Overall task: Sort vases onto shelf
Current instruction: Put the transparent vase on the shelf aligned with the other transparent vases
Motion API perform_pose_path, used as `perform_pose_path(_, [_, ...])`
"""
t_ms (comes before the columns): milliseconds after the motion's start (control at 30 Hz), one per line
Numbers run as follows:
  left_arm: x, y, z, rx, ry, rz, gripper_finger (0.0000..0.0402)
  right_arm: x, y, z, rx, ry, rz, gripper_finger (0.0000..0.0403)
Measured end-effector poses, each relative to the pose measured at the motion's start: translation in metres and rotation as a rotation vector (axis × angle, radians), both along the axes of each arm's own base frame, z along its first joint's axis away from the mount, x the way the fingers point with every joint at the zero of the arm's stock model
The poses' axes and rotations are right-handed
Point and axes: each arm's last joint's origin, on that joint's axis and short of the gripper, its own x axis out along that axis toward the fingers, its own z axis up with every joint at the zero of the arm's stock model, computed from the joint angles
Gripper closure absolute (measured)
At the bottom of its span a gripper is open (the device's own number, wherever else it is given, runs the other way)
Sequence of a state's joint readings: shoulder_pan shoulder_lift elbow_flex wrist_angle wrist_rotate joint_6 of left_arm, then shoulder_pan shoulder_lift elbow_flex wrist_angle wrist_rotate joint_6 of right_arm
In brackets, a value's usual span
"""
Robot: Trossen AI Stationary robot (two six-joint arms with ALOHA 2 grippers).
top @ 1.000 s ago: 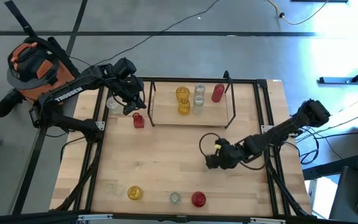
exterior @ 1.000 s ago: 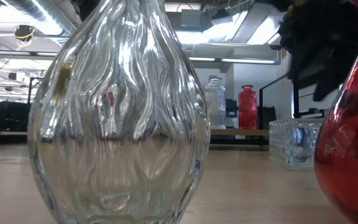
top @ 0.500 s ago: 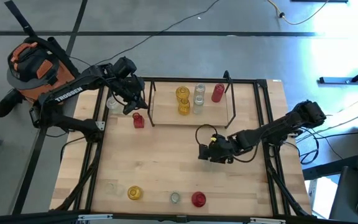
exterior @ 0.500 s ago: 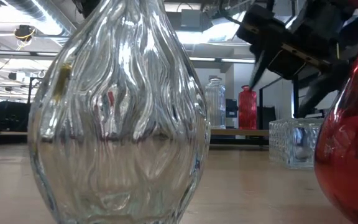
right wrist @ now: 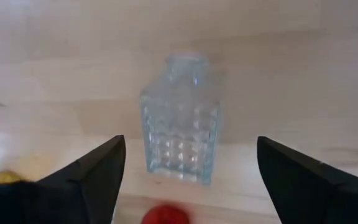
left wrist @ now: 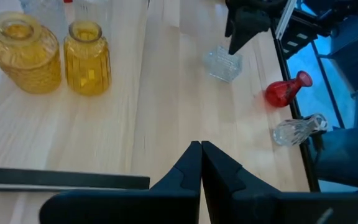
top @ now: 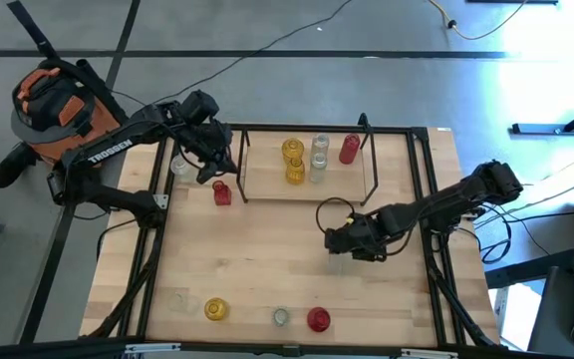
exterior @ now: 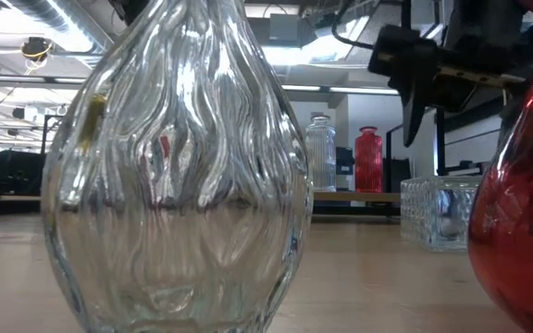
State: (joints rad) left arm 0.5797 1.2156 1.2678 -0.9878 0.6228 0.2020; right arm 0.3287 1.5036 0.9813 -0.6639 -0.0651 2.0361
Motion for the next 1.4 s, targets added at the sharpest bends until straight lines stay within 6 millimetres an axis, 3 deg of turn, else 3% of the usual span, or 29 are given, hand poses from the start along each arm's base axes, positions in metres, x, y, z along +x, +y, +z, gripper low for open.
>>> perform_pose_path(433, [0.001, 0.001, 0.001, 0.004, -0.012, 0.003, 0.0401, 0.027, -0.026, -0.035, -0.005, 0.048, 0.054, 0.0108])
perform_pose_path(633, [0.001, 0.001, 0.0, -0.004, -0.003, 0.006, 0.0401, 0.035, -0.03, -0.05, 0.08, 0.071, 0.137, 0.0109])
perform_pose_path(1067, [0.0, 0.0, 0.0, -0.004, 0.002, 0.008, 0.0401, 0.031, -0.03, -0.054, 0.144, 0.132, 0.155, 0.011])
perform_pose_path(1167, [0.001, 0.001, 0.0, 0.001, -0.004, 0.008, 0.0401, 0.032, -0.03, -0.058, 0.154, 0.137, 0.178, 0.0129])
perform_pose_path(1300, [0.001, 0.001, 0.0, 0.006, -0.007, 0.009, 0.0401, 0.035, -0.029, -0.06, 0.145, 0.12, 0.198, 0.0196])
perform_pose_path(1400, [0.001, 0.001, 0.0, 0.007, -0.007, 0.01, 0.0401, 0.039, -0.029, -0.059, 0.121, 0.069, 0.199, 0.0204])
